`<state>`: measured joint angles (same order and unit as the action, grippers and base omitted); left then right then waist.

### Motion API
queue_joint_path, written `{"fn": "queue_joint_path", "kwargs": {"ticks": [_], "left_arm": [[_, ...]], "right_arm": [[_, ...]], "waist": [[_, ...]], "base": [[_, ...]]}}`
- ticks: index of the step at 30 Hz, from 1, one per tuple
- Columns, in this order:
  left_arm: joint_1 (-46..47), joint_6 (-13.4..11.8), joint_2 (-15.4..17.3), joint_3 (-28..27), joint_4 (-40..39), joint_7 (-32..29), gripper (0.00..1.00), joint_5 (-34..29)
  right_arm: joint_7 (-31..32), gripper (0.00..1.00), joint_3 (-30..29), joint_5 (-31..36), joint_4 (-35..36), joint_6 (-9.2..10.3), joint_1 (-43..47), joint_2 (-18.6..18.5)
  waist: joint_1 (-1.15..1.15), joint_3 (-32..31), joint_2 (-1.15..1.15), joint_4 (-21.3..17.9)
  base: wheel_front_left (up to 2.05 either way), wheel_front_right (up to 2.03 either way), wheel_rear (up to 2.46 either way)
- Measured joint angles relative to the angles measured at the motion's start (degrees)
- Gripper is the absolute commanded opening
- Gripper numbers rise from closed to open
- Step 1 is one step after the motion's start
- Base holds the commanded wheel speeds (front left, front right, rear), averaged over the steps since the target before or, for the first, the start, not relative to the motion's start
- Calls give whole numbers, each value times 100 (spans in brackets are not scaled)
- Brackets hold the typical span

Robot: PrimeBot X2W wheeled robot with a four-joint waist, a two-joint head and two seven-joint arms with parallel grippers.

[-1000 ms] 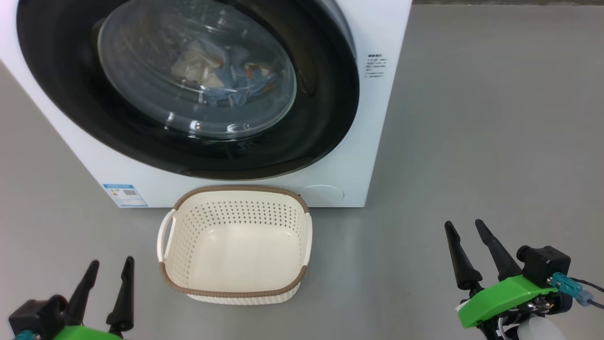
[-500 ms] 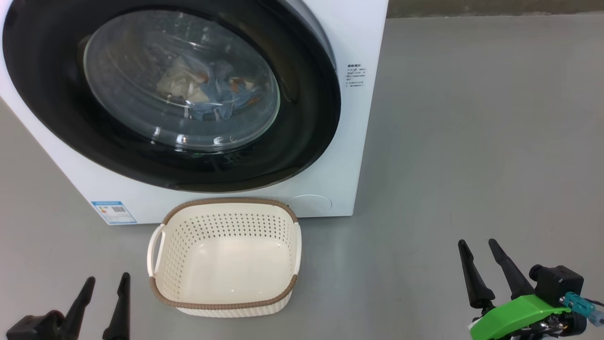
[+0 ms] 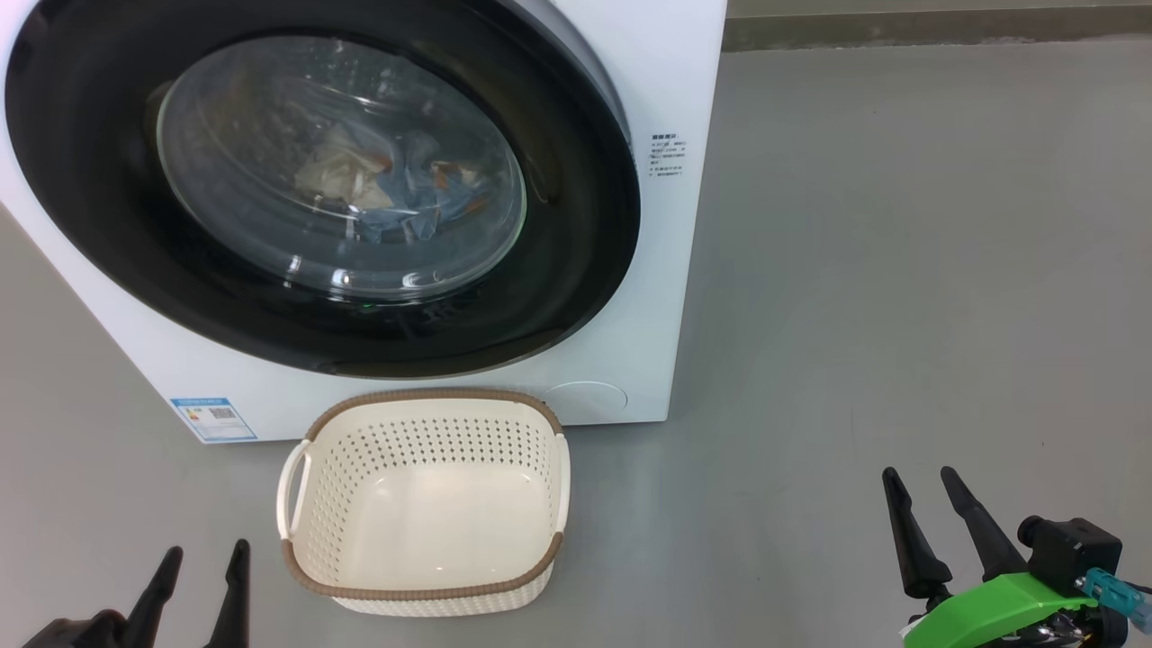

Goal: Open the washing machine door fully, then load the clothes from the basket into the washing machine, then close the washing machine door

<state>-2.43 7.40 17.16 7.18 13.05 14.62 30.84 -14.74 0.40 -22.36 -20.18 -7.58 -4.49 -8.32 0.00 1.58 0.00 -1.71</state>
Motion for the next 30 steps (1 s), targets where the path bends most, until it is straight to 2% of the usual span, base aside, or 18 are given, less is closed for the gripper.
{"fn": "queue_joint_path", "kwargs": {"ticks": [11,12,18,30], "left_arm": [[1,0,-1,-25,-12,0,100,-148],[-1,-1,-24,-14,24,-1,0,-143],[-125,-1,-408,133,320,-30,0,-94],[-121,-1,-470,43,331,-221,0,488]], "right_arm": [[1,100,-33,0,13,0,0,20],[1,0,-31,3,-30,0,0,31],[33,0,-9,-3,-388,0,152,178],[224,0,-75,-684,-334,0,166,221]], "waist": [[0,-19,0,-6],[0,-20,0,-6],[0,-22,0,-5],[1,-35,0,12]], "base": [[0,0,0],[0,0,0],[0,0,0],[0,0,0]]}}
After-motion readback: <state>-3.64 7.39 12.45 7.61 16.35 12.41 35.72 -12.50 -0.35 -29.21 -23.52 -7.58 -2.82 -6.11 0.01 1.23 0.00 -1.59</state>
